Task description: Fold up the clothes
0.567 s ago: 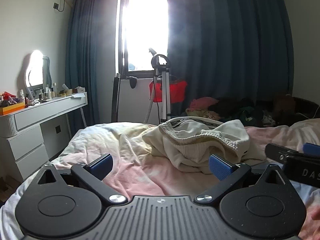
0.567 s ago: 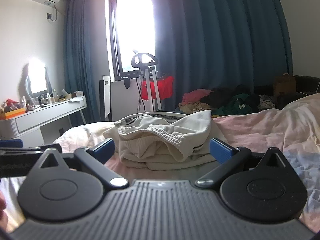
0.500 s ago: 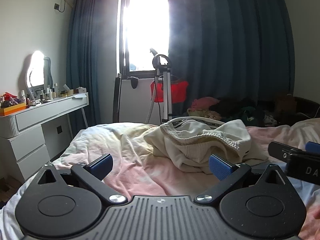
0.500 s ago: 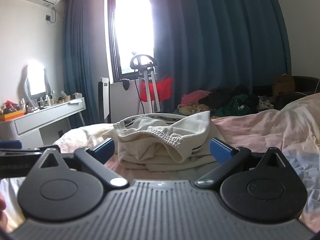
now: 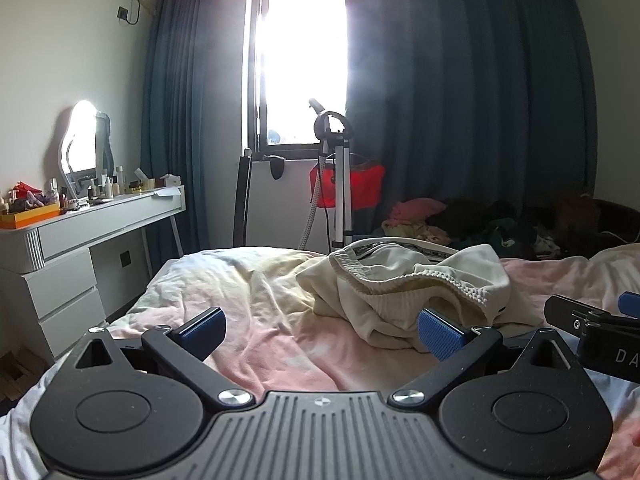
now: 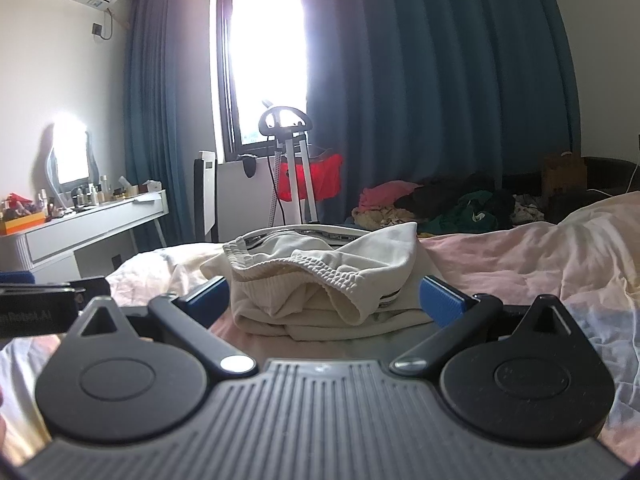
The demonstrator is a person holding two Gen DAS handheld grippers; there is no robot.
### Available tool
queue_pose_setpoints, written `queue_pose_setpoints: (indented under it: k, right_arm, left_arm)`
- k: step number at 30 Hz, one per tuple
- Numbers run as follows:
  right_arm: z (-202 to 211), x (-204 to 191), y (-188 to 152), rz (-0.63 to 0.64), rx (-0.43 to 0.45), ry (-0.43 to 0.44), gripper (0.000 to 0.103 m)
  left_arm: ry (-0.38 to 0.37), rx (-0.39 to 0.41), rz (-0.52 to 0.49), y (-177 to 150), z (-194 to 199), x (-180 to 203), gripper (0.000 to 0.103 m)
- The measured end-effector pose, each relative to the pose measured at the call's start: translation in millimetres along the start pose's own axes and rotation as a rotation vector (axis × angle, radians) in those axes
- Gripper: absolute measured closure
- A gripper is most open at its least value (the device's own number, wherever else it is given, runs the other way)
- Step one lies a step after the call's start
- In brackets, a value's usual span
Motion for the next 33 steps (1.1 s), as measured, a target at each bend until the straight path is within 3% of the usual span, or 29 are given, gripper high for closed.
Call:
queue_pose_setpoints:
  k: [22,27,33]
  right_arm:
    - [-1.7,-2.6,-4.2,0.001,-0.018,0.001,0.000]
    - [-4.0,1.5,-0.7,-0.071,-0.043,-0.012,0.000]
    - [-3.3,2.0,-1.0,-0.073,-0.007,-0.037,0.000]
  left_arm:
    - [-0.002,0.001,-0.007,-0.6,-2.1,6.8,0.000]
    - [-0.036,0.008,-0.002,0.6,-1.0,8.0,0.000]
    - [-0.047,0.008,0.007,9.0,7.8,1.2,0.000]
Point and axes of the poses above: each gripper's, at about its wrist camera, not at the fingertips, and z roughly against the way its jaws point, x to its right, y to its top, the point moved 5 cm from there along -z, roughly the way its jaws point, and after that the axes turned 13 degrees about -y, right-handed, at the moved point
